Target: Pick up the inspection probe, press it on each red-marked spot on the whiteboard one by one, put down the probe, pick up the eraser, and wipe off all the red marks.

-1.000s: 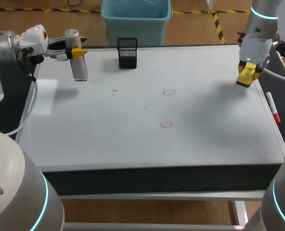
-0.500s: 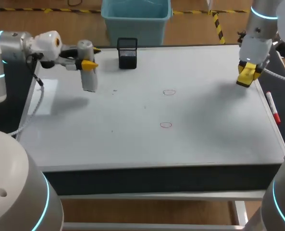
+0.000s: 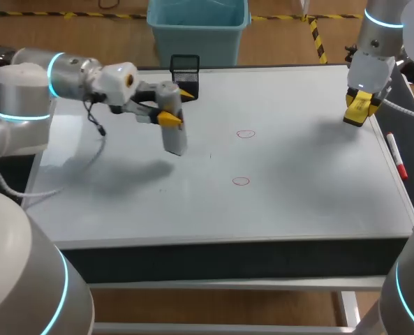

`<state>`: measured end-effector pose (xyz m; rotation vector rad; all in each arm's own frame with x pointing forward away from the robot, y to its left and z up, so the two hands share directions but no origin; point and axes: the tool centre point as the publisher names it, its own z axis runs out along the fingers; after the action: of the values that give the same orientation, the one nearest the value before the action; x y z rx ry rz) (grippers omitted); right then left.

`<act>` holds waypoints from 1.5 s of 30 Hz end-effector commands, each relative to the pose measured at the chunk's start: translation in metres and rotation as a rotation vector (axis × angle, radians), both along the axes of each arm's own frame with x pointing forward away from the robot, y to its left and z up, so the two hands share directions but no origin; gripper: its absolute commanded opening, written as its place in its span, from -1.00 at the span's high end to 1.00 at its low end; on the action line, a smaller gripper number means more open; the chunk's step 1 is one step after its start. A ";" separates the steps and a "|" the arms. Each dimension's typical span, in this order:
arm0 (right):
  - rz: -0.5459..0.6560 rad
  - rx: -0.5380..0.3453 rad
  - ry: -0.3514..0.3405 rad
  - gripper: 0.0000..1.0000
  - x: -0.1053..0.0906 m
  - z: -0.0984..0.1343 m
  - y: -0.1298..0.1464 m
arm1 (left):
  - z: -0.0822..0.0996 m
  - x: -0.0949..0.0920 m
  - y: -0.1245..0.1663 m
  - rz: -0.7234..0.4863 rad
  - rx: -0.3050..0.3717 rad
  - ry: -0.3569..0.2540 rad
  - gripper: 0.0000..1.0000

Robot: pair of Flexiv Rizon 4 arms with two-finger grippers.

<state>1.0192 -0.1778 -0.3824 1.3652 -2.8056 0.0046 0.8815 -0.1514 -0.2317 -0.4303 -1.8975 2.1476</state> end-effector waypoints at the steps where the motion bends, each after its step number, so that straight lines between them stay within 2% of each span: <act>1: 0.002 -0.003 0.002 1.00 0.001 0.000 -0.001 | 0.005 0.003 -0.022 -0.070 0.001 -0.014 1.00; 3: 0.002 -0.003 0.002 1.00 0.001 0.000 -0.001 | 0.007 0.004 -0.031 -0.084 0.016 -0.027 1.00; 7: 0.002 -0.003 0.002 1.00 0.001 0.000 -0.001 | 0.012 0.004 -0.046 -0.103 -0.002 -0.028 1.00; 9: 0.002 -0.003 0.002 1.00 0.001 0.000 -0.001 | 0.011 0.003 -0.053 -0.118 -0.018 -0.012 1.00; 13: 0.002 -0.003 0.002 1.00 0.001 0.000 -0.001 | 0.009 0.001 -0.066 -0.142 -0.002 -0.016 1.00; 21: 0.002 -0.003 0.002 1.00 0.001 0.000 -0.001 | 0.000 0.022 -0.089 -0.158 0.029 -0.014 1.00; 35: 0.002 -0.003 0.002 1.00 0.001 0.000 -0.001 | -0.019 0.064 -0.129 -0.168 0.026 -0.002 1.00; 45: 0.002 -0.003 0.002 1.00 0.001 0.000 -0.001 | -0.025 0.083 -0.145 -0.158 0.018 0.010 1.00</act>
<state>1.0194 -0.1777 -0.3825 1.3648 -2.8052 0.0053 0.9566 -0.2889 -0.2532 -0.4613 -1.8772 2.0773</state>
